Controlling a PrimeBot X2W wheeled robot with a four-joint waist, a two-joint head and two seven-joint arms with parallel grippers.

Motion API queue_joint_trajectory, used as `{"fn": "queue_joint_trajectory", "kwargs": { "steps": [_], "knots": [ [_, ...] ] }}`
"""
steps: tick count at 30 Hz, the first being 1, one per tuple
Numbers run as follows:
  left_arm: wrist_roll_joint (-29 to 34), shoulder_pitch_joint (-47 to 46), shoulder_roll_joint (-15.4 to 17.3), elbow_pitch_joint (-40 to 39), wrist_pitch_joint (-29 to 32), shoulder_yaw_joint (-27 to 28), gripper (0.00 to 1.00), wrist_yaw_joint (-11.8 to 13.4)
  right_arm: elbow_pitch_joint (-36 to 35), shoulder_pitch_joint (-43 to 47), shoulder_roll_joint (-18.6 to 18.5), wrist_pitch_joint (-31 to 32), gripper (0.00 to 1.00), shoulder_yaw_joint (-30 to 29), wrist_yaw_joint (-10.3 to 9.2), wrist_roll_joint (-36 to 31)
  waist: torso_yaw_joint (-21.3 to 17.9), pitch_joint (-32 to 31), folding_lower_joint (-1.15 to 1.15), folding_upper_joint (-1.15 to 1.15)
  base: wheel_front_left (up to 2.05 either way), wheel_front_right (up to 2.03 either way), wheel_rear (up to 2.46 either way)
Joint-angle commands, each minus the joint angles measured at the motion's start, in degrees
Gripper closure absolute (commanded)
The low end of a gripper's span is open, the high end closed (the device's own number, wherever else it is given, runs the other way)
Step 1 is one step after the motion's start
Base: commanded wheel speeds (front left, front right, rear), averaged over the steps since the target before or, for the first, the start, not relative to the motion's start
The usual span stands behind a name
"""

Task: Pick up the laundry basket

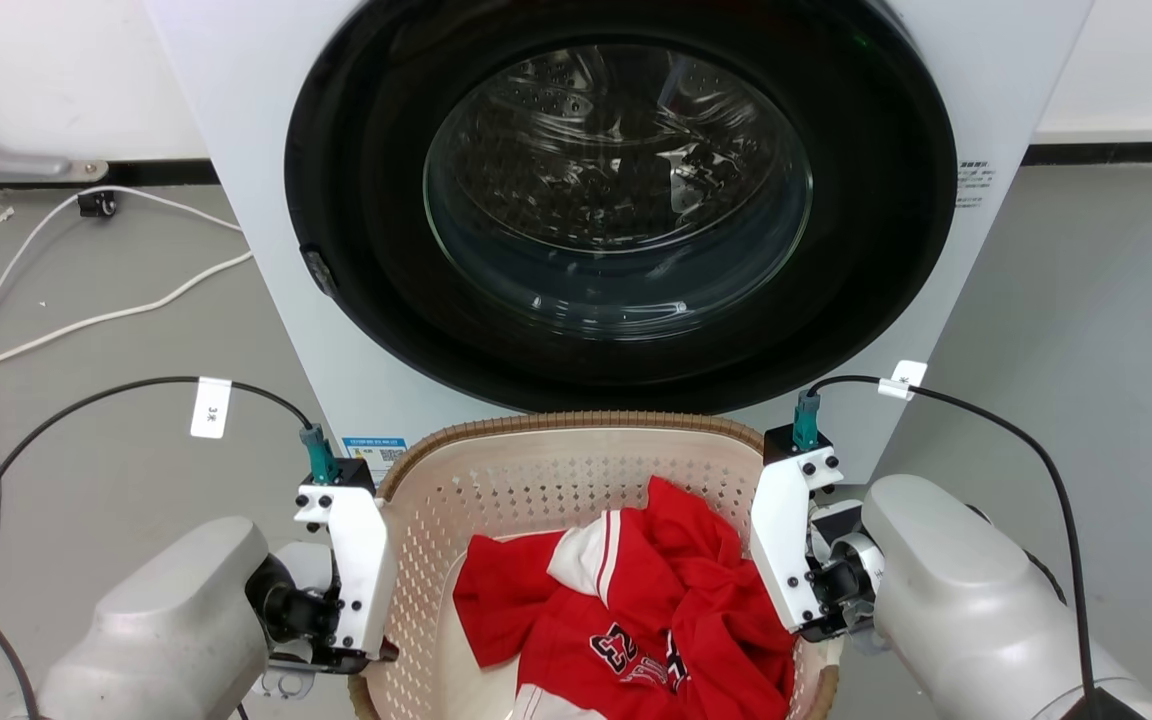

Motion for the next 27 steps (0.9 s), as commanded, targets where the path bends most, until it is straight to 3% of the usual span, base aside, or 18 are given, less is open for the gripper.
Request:
{"fn": "queue_joint_trajectory", "kwargs": {
  "steps": [1,27],
  "knots": [
    [-0.25,0.71,0.40,0.03,0.61,-0.24,1.00,0.00,-0.20,0.79,-0.58,0.29,1.00,0.56,0.16,0.05,0.02,-0.38,0.01,0.00,0.00,0.00,0.00],
    [-1.99,1.13,0.73,0.06,2.82,-0.54,1.00,-0.05,0.86,0.48,-0.50,0.22,1.00,3.69,0.16,3.16,-0.53,-1.05,0.01,0.00,0.00,0.00,0.00]
  ]
}}
